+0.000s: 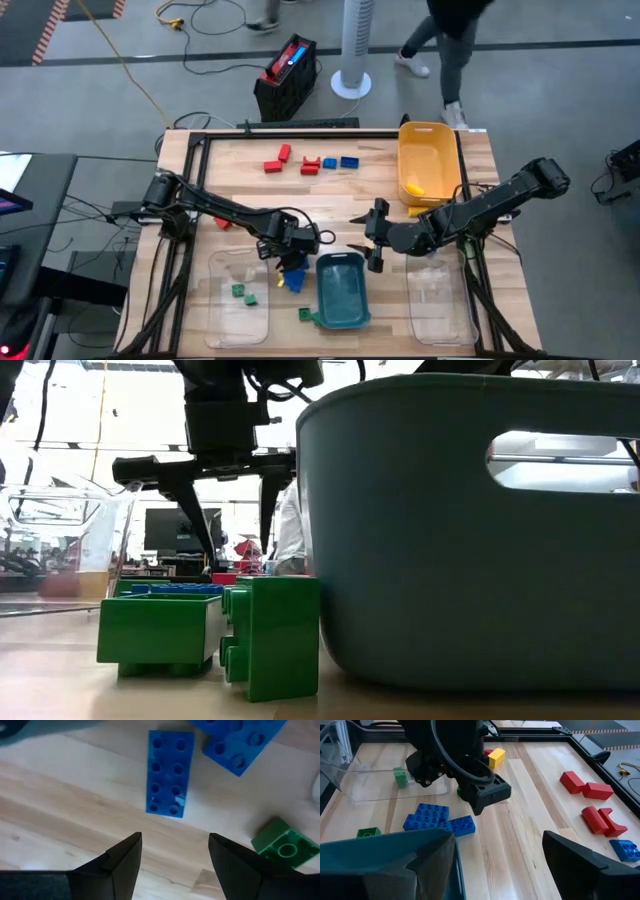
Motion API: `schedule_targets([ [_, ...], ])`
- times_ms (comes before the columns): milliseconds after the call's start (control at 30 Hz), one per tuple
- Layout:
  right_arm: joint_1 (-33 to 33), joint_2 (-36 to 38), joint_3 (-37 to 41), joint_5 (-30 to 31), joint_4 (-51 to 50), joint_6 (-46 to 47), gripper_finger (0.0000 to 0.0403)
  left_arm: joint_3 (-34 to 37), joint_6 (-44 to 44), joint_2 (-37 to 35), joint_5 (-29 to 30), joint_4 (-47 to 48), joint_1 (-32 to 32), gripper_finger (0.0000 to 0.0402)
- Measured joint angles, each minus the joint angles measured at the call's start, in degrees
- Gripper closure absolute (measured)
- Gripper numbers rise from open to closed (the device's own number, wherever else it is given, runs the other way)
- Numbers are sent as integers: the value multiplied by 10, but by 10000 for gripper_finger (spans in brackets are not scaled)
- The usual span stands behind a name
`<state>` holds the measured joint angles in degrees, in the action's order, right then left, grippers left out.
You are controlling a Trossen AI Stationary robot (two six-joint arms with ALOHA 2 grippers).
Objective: Sort blocks
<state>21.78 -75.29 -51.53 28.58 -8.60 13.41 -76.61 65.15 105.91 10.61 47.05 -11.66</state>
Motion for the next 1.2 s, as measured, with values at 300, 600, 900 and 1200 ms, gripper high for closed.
schedule_targets([
  [300, -1, 0, 0, 0, 1, -2, 88, -23, 4, 0, 1, -2, -10, 178],
  [600, -1, 0, 0, 0, 0, 0, 88, -25, -16, 0, 7, 25, -20, 184],
  [900, -1, 0, 0, 0, 5, 1, 88, -91, -38, -1, 1, 32, -4, 210],
  [1200, 0, 0, 0, 0, 2, 1, 88, -88, -120, 23, -21, 12, 62, 211],
])
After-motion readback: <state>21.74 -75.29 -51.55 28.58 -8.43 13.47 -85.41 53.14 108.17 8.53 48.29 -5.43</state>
